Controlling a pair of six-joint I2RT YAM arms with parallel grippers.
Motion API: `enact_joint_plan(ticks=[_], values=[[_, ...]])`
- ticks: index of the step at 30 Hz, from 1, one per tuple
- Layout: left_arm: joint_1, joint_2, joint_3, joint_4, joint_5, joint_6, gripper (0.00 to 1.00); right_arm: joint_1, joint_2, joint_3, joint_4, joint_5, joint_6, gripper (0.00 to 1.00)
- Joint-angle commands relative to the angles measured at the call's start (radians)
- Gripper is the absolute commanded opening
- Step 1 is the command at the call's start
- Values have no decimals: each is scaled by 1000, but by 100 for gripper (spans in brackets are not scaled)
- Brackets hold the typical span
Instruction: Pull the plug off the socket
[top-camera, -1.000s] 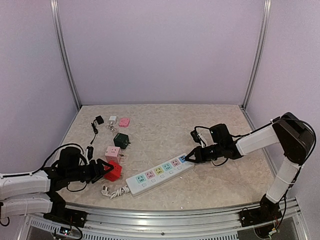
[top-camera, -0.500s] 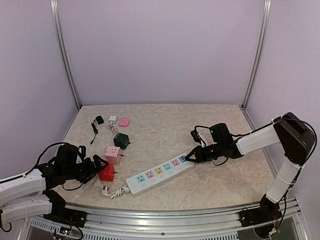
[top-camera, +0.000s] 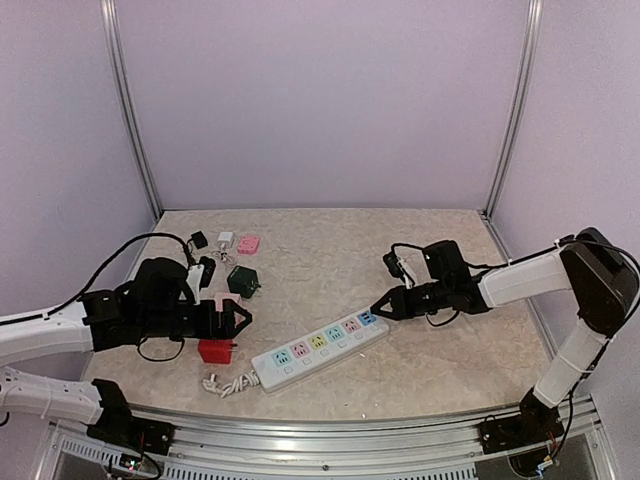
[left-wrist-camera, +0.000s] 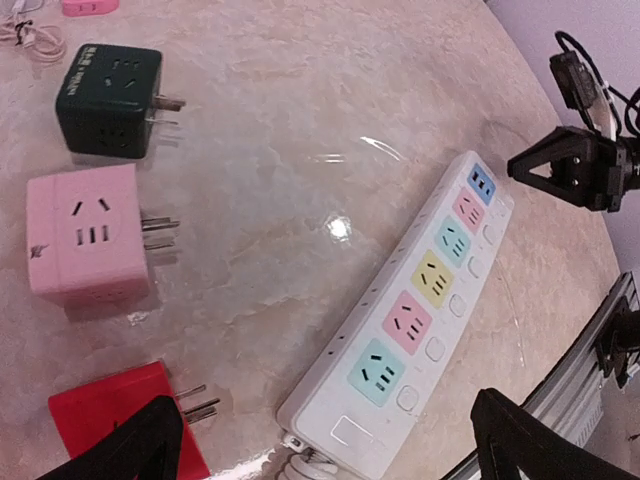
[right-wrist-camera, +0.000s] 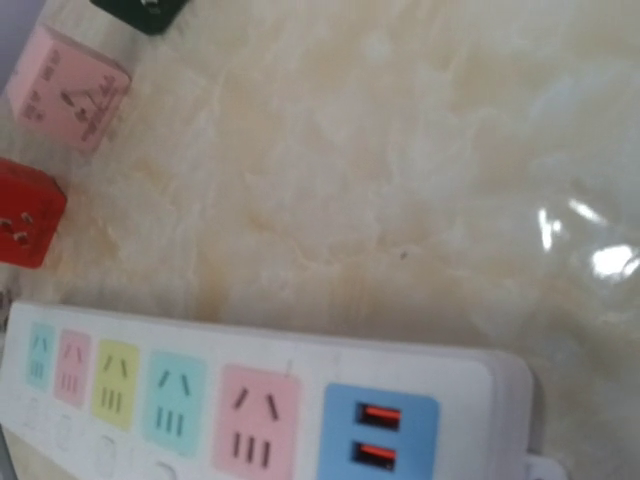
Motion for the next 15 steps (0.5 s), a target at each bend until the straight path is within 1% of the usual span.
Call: enact_joint_plan(ticks=[1, 3, 6, 11, 15], values=[[-95, 140, 79, -56, -8, 164, 99, 4, -51, 36, -63, 37, -34, 12], [-130, 205, 124, -101, -44, 187, 99, 0, -62, 32, -66, 36, -36, 14], [-151, 284, 164, -113, -10, 233, 99, -6, -78, 27, -71, 30, -38, 15], [-195, 448, 268, -217, -16, 310, 99, -17, -113, 16, -87, 33, -46, 16], [-218, 536, 309, -224, 6, 348, 99, -27, -129, 10, -90, 27, -46, 17]])
